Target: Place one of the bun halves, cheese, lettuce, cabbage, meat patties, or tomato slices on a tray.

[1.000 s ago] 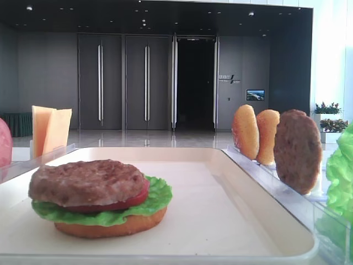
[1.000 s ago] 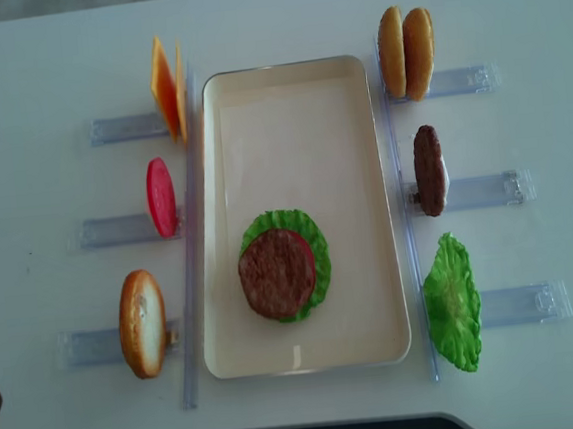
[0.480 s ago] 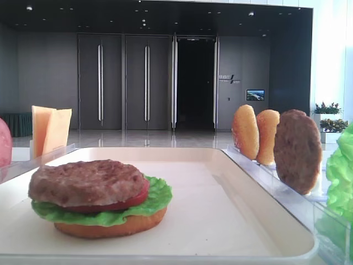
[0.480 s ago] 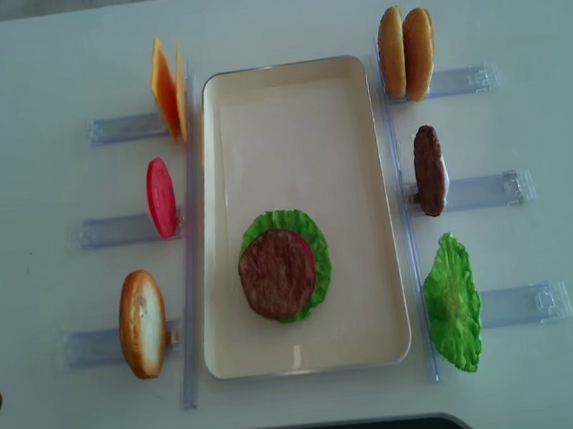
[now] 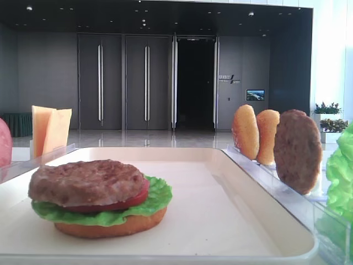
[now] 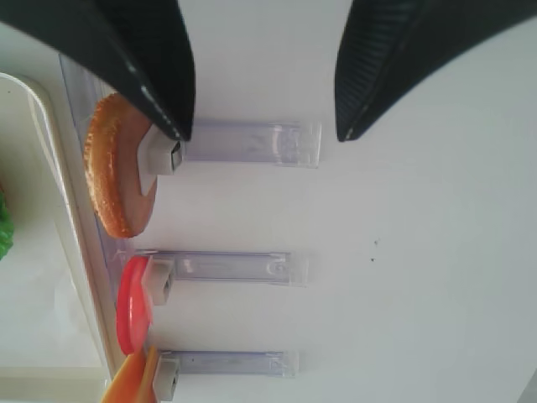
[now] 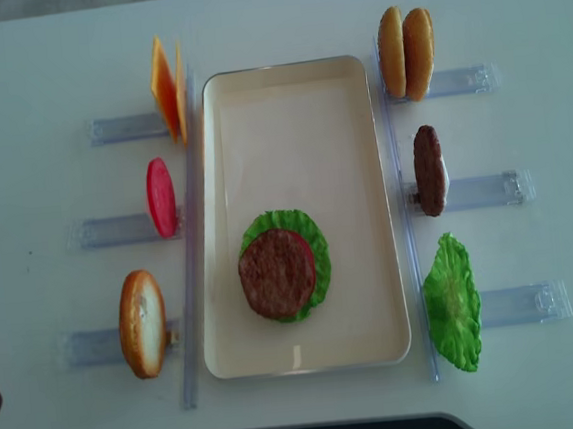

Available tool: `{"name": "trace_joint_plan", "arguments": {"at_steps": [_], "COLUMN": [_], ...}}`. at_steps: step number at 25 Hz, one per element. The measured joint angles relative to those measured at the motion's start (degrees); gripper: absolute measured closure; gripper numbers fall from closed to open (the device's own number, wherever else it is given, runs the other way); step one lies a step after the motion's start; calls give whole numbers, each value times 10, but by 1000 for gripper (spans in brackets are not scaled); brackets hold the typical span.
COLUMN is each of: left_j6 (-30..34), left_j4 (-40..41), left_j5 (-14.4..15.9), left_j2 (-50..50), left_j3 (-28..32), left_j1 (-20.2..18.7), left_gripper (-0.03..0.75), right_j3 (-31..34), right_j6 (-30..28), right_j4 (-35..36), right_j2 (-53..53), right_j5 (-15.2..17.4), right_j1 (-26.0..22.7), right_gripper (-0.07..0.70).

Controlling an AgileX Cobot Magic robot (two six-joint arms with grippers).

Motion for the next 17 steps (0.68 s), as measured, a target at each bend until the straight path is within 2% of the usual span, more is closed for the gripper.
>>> {"name": "trace_joint_plan", "arguments": {"at_steps": [6,17], "left_j6": [0,0], "left_j4": [0,0], "left_j5": [0,0], "left_j2": [0,0], "left_j3": [0,0], "left_j1": [0,0], "left_gripper": [330,336], "right_j3": [0,0], "right_j6": [0,0], "right_j4": [0,0], "right_j2": [0,0], "right_j5": [-1,-1], "right_j1": [22,22], "right_gripper": [279,279]}}
